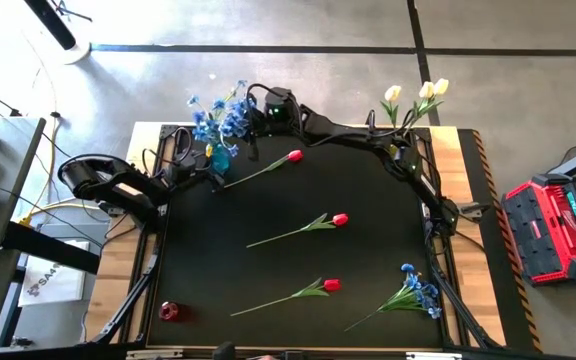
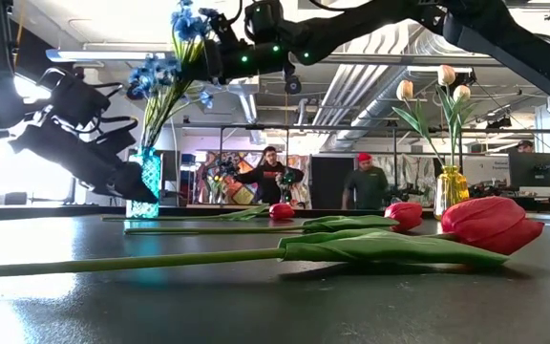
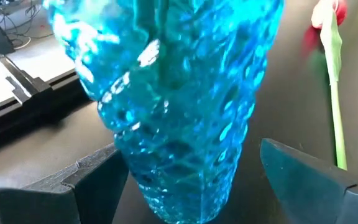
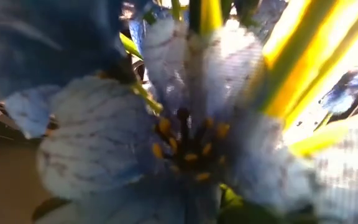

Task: Sort flowers into vase by color
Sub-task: Put the top blue flowers into the blue vase, then put the blue flowers into the blue vase

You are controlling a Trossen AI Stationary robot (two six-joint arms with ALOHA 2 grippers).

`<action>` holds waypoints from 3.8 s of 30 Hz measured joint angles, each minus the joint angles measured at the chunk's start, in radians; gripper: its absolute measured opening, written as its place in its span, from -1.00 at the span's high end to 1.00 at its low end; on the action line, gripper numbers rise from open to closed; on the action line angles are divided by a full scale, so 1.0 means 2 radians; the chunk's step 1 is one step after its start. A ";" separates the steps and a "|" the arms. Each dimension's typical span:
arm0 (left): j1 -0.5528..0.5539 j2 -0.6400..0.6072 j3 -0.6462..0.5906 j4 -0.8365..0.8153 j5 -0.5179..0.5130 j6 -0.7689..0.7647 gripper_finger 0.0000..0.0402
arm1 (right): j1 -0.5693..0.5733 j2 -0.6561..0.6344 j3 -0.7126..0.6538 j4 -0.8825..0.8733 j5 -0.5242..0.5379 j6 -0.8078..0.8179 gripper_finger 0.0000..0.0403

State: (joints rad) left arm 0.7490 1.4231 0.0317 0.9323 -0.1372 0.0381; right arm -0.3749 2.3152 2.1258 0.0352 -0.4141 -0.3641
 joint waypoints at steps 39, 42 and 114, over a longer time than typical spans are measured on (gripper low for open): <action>-0.010 0.000 0.004 -0.011 0.014 0.000 -0.71 | 0.015 0.037 0.000 0.026 0.033 0.011 0.99; -0.010 0.000 0.004 -0.011 0.015 0.000 -0.71 | 0.016 0.037 0.000 0.027 0.033 0.011 0.99; -0.010 -0.089 0.003 -0.124 -0.072 -0.010 -0.71 | 0.016 -0.041 0.000 -0.188 0.031 0.078 0.33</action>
State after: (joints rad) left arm 0.7300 1.2446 0.0374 0.6846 -0.2821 0.0173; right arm -0.3423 2.2330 2.1250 -0.3412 -0.3521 -0.2072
